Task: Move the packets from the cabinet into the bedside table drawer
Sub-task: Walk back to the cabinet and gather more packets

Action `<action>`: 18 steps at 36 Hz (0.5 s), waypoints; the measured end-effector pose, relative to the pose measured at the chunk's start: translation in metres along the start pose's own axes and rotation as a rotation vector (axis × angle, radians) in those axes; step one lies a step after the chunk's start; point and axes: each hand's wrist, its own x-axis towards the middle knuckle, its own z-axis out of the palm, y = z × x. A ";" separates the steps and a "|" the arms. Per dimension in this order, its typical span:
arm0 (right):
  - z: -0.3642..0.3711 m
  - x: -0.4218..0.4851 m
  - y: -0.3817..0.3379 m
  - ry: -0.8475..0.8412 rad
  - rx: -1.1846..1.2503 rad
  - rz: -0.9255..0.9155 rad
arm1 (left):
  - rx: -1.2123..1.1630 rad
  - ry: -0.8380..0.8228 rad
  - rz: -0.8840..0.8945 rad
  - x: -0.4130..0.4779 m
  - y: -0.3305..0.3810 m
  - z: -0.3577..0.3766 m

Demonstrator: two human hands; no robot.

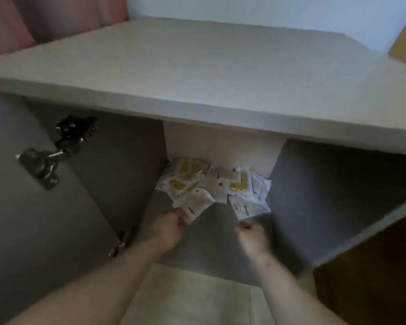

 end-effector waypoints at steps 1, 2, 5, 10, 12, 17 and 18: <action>0.005 0.017 0.006 -0.001 -0.014 -0.008 | -0.007 0.018 0.009 0.015 -0.011 0.011; 0.012 0.033 0.013 0.006 -0.024 -0.020 | -0.012 0.035 0.015 0.027 -0.022 0.021; 0.035 0.069 0.032 0.017 -0.070 -0.081 | -0.034 0.104 0.028 0.053 -0.055 0.053; 0.049 0.063 0.055 -0.044 -0.193 -0.050 | -0.001 0.056 -0.030 0.053 -0.087 0.081; 0.047 0.060 0.062 -0.063 -0.193 -0.046 | 0.039 0.057 -0.025 0.053 -0.085 0.081; 0.034 0.082 0.065 -0.046 -0.259 -0.086 | 0.120 0.172 0.041 0.078 -0.063 0.079; 0.032 0.087 0.067 -0.050 -0.290 -0.087 | 0.114 0.191 0.061 0.084 -0.059 0.081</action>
